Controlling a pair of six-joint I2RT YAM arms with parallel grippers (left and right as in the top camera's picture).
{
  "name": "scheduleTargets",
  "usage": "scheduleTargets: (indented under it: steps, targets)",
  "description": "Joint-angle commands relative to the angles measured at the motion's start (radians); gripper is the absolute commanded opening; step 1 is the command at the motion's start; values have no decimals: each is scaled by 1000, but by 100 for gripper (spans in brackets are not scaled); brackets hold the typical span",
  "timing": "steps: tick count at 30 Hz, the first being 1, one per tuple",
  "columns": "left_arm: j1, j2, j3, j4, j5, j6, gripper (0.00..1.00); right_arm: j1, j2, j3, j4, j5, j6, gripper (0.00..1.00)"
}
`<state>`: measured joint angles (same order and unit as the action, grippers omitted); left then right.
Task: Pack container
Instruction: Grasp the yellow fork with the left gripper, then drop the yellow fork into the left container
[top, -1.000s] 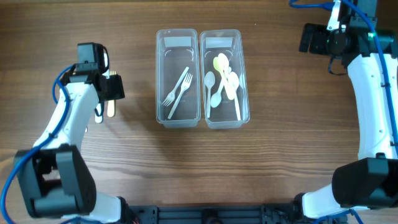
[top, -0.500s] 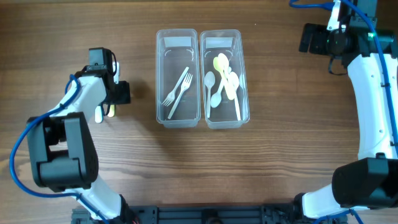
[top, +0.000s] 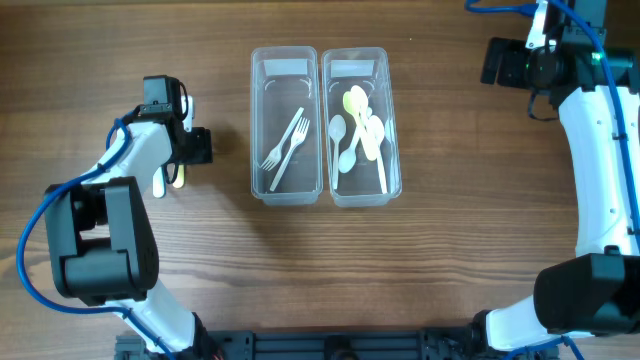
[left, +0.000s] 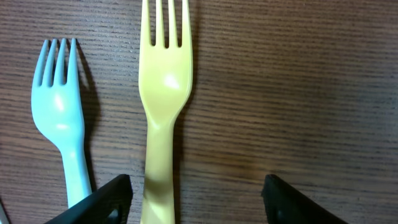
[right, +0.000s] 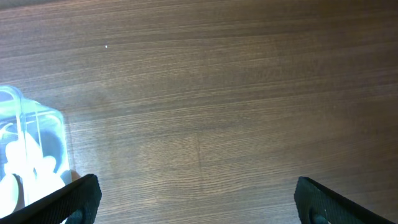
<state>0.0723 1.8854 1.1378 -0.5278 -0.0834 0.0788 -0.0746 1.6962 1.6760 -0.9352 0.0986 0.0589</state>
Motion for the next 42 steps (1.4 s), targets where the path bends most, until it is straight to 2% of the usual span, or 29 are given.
scheduleTargets:
  steps: [1, 9, 11, 14, 15, 24, 30, 37, 42]
  targets:
    - [5, 31, -8, 16, 12, 27, 72, 3, 8, 0, 3, 14, -7, 100]
    - [5, 86, -8, 35, 42, 75, 76, 3, 8, 0, 3, 14, -6, 100]
    - [5, 90, -8, 35, 42, 75, 69, 3, 8, 0, 3, 14, -6, 100]
    - [5, 89, -8, 35, 42, 74, 34, 3, 8, 0, 3, 14, -6, 100]
    - [5, 89, -8, 34, 42, 71, 28, 3, 8, 0, 3, 14, -6, 100]
    - [5, 73, -2, 6, 42, 71, 5, 3, 8, 0, 3, 14, -7, 100]
    - [5, -6, 56, -54, 41, 64, 4, 3, 8, 0, 3, 14, -6, 100]
    - [-1, -165, 135, -95, 48, -47, 4, 3, 8, 0, 3, 14, -7, 100]
    - [-39, -278, 135, -106, 170, -68, 4, 3, 8, 0, 3, 14, -6, 100]
